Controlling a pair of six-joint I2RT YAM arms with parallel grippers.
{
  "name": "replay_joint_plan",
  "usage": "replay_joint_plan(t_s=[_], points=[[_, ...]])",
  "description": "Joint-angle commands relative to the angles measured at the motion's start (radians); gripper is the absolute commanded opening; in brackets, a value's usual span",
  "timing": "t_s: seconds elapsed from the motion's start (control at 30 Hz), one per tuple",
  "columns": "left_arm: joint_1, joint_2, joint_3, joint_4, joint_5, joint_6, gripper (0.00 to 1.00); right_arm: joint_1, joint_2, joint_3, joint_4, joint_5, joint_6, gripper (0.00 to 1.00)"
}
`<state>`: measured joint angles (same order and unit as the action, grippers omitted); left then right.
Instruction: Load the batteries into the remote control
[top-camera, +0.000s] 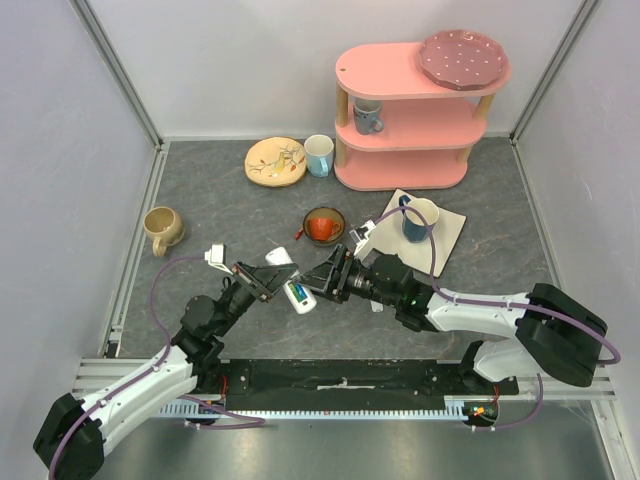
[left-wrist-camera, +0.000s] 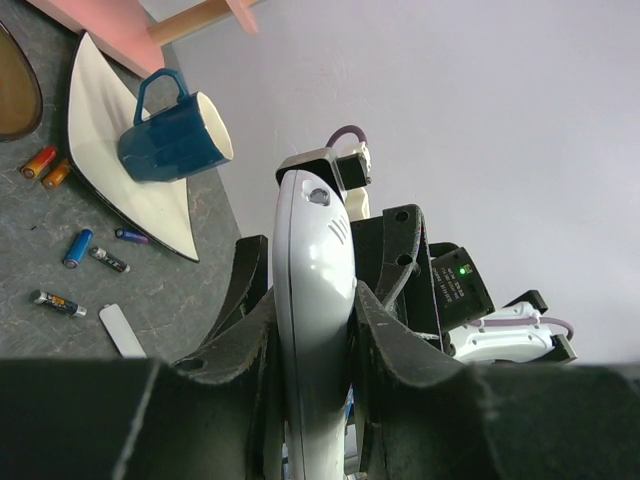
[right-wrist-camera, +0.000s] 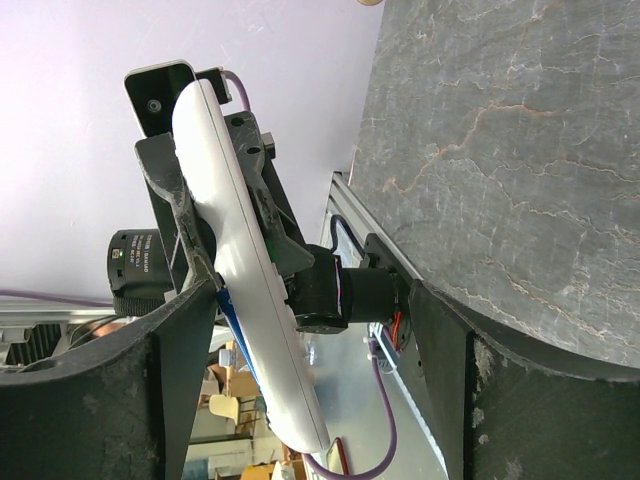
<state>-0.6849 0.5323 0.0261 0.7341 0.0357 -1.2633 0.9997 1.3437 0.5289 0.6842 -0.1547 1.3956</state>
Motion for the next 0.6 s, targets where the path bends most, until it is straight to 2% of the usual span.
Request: replay_joint_plan(t_s=[0.0,0.57], points=[[0.002,-0.011,0.049,0.145,-0.033,0.028,0.02,0.008,0.023,-0.035,-0.028,-0.017,-0.007,0.84],[0.002,-0.009,0.081,0.151,-0.057,0.053,0.02,0.013,0.041,-0.040,-0.021,-0.025,-0.003,0.83]])
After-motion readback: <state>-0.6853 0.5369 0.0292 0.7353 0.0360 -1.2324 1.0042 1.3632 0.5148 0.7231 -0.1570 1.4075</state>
